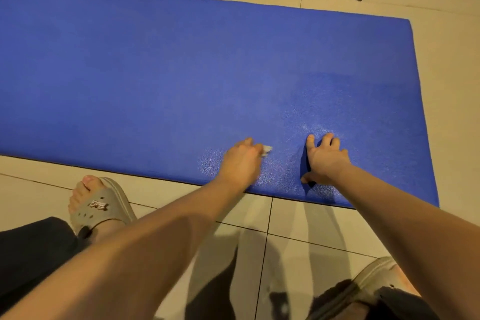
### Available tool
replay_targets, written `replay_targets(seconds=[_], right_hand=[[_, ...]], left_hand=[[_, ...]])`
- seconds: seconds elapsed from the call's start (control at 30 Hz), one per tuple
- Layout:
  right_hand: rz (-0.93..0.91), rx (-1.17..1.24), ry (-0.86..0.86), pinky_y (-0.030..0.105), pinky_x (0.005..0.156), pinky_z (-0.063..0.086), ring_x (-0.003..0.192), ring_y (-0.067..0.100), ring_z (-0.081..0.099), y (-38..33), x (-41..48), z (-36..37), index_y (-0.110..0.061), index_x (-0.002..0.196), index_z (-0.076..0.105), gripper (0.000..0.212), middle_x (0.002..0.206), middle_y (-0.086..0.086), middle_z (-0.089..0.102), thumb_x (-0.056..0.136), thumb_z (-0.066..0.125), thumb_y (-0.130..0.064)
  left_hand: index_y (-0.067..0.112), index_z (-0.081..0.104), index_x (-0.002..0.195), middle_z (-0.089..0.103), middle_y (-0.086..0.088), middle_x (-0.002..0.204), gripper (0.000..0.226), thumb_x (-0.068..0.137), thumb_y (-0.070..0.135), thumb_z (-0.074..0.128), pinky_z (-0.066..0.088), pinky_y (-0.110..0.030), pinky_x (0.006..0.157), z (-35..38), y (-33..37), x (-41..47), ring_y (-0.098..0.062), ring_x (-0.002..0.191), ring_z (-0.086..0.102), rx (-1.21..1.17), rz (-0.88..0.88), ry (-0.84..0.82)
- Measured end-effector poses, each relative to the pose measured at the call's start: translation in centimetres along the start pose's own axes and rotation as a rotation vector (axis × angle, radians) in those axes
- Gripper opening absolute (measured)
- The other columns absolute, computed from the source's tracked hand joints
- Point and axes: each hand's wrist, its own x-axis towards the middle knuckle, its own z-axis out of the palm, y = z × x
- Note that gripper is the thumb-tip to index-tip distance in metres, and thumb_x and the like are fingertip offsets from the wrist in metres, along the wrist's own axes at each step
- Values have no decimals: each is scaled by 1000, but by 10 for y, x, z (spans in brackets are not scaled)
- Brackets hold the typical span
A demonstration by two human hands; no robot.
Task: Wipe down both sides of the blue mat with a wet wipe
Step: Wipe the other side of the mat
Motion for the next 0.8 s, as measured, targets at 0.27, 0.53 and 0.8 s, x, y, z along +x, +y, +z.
replay_targets(seconds=[0.27,0.53,0.8], right_hand=[[-6,19,7,60,116,27,149,51,0,1,-3,1,-12,158,-10,127,160,33,-6,78,74,-64],[-6,37,-21,62,117,22,149,52,-3,1,-4,0,-12,158,-13,127,160,34,-9,80,75,-59],[-10,39,-24,60,118,21,150,50,-4,2,-4,-1,-14,158,-13,125,161,32,-10,82,74,-59]], left_hand=[[9,69,99,63,-15,101,21,102,22,53,38,-37,65,-31,-72,-5,-38,88,61,-81,-395,239],[10,73,99,69,-12,109,17,98,13,57,42,-29,77,6,25,21,-30,97,64,-392,-229,115],[9,66,95,54,-11,106,13,98,13,54,45,-39,69,-9,-7,29,-37,85,61,-70,-32,10]])
